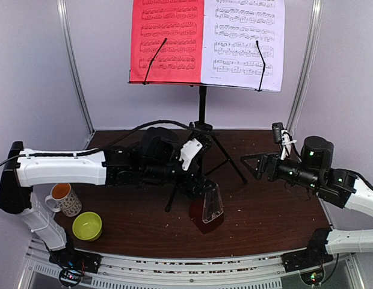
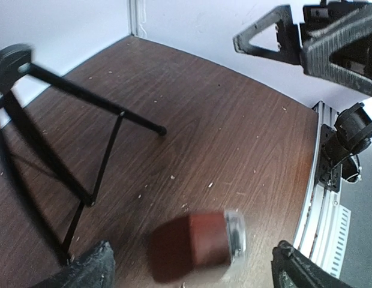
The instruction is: Set up the instrument practice props
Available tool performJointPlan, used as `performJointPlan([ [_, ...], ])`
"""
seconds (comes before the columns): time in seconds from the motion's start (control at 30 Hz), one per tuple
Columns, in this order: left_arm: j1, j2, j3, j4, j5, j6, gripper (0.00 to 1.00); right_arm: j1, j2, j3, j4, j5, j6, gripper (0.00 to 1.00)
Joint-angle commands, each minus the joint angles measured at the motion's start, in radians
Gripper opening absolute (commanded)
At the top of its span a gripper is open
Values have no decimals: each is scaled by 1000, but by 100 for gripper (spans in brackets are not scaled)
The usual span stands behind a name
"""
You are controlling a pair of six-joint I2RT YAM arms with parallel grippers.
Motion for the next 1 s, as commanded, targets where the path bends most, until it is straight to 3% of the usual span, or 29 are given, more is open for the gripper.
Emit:
performJointPlan([
  [0.0, 26, -181, -150, 119, -60, -60, 95, 90, 22, -21, 5, 50, -8, 100],
  [0.3, 66, -417, -425, 146, -198, -177, 98, 290, 207, 39, -4, 226, -31, 100],
  [0.67, 77, -459, -496, 152, -253, -220, 98, 425, 452, 142, 26, 405, -1, 99],
  [0.8, 78, -453, -499, 154, -254, -222, 98, 431, 522, 163, 34, 449, 15, 95],
  [0.97, 78, -437, -501, 149, -257, -235, 98, 431, 573, 138, 109, 462, 41, 79],
])
